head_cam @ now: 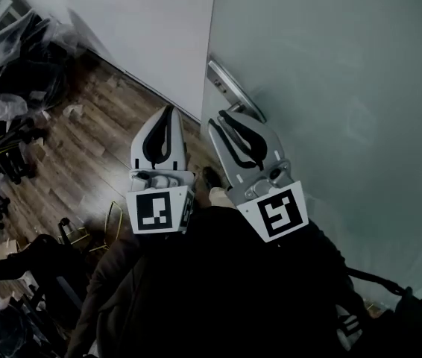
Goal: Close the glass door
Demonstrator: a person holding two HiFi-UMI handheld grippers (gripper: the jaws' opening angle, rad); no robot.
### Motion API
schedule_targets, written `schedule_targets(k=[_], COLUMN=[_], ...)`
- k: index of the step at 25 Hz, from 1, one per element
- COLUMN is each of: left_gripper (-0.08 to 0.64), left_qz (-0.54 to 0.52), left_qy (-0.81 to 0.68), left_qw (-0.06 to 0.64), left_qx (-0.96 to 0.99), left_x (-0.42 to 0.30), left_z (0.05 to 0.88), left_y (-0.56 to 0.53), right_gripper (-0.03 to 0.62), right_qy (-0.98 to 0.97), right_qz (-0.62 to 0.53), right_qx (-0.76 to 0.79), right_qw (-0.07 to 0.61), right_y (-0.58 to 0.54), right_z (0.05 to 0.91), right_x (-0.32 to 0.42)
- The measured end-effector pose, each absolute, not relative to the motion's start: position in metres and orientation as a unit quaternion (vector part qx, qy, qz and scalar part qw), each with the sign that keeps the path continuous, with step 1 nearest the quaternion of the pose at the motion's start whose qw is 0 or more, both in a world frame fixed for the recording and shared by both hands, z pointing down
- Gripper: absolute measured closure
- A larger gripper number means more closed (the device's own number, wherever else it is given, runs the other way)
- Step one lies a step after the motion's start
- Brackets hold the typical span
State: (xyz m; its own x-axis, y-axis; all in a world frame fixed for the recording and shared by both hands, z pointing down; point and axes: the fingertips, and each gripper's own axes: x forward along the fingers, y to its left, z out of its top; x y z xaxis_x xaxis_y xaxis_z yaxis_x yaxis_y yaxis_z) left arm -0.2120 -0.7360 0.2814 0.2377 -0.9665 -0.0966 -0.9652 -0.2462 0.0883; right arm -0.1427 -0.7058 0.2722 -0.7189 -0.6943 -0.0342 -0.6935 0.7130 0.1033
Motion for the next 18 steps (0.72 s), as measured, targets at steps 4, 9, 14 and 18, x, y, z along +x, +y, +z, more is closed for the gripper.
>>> schedule_targets(k=[4,9,14,18], left_gripper=[0.563,0.563,0.563,0.563], left_qz=[-0.065,-0.059,-0.039,-0.041], left_qy=[-0.593,-0.586,-0.58,-0.579], left_qw=[0.012,0.019,0.023,0.024], left_qx=[0.802,0.808,0.814,0.814], left_x=[-0.186,-0.171,-0.168,-0.175], left_z=[0.285,0.283,0.294,0.292], left_y=[-0.743,-0.752,-0.75,-0.746], right_gripper=[0.54,0.537,0.523,0.505], right_qy=[-0.924,-0.92,-0.914,-0.905], right_qz=[-0.053,-0.038,-0.009,-0.01], right_qx=[0.379,0.388,0.397,0.418], right_qw=[-0.012,0.039,0.077,0.074], right_y=[-0.704,-0.711,-0.716,-0.714], right_z=[0.271,0.291,0.343,0.348], right_x=[-0.127,-0.107,-0.109,-0.109])
